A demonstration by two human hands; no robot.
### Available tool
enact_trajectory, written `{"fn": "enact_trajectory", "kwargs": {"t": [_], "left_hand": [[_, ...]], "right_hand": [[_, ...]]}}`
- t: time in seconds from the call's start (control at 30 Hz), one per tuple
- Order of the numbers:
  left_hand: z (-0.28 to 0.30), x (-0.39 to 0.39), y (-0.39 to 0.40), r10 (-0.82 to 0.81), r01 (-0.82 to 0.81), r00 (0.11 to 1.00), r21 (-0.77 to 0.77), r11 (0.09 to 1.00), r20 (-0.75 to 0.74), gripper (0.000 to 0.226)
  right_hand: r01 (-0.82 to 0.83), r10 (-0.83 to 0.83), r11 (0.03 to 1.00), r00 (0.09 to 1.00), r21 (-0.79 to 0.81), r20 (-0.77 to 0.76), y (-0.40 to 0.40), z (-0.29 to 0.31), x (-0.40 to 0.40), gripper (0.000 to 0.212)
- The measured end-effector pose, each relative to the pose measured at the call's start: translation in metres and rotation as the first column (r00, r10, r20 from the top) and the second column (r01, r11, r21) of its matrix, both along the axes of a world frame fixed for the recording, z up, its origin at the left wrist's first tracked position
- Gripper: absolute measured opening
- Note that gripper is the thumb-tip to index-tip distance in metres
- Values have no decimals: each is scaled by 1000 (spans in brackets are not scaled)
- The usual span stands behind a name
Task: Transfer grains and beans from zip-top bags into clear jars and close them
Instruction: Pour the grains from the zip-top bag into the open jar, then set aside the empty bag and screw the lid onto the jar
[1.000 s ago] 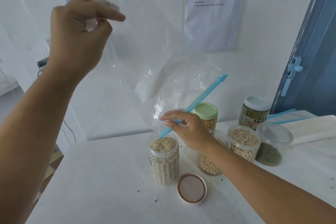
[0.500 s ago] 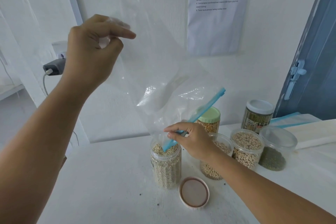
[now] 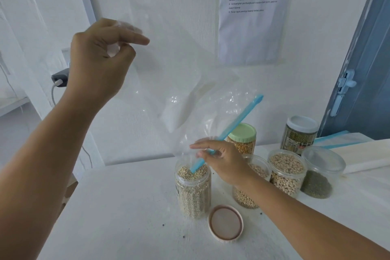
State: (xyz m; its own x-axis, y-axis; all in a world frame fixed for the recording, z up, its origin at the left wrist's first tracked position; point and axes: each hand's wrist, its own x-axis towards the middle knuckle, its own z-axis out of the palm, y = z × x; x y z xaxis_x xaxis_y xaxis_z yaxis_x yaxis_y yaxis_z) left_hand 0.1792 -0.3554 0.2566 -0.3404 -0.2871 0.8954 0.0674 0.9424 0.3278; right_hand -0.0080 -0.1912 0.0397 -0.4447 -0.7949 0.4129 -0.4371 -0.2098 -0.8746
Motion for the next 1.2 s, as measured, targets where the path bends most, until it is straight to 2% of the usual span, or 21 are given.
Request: {"fn": "enact_trajectory", "kwargs": {"t": [0.13,0.27,0.53,0.6,0.7,0.9,1.0,1.1,1.17,1.2], "left_hand": [[-8,11,-14,30,-18,997,176,984,-65,40],[-29,20,-35,109,-49,987,428,902,-118,44],[-75,54,-65,202,-179,978,668,723,43,43],[-89,62,-67,160,-181,982,705,685,97,40],[-110,73,-64,14,-131,987,762,634,158,39],[-124,71,-25,-256,-9,952,852,524,167,21],[-121,60,6,-380,25,901,849,528,210,20],[-117,49,36,-494,23,797,800,599,348,24],[-111,43,54,-564,-6,657,752,659,500,26],[-106,40,63,-602,-16,544,725,689,584,27]], "right_hand": [[19,-10,997,993,-78,117,2,7,-5,35],[71,-58,995,984,-74,168,0,16,-8,35],[71,-52,996,949,-49,311,-7,48,-7,34],[100,-87,995,944,-25,317,-7,56,-11,35],[219,-216,976,932,22,292,-2,65,-21,38],[493,-516,854,842,165,156,34,62,-54,43],[561,-581,811,806,167,116,65,59,-63,41],[591,-607,793,789,149,99,101,54,-79,40],[595,-607,794,787,125,113,127,54,-92,39],[600,-609,793,784,105,121,140,56,-99,40]]}}
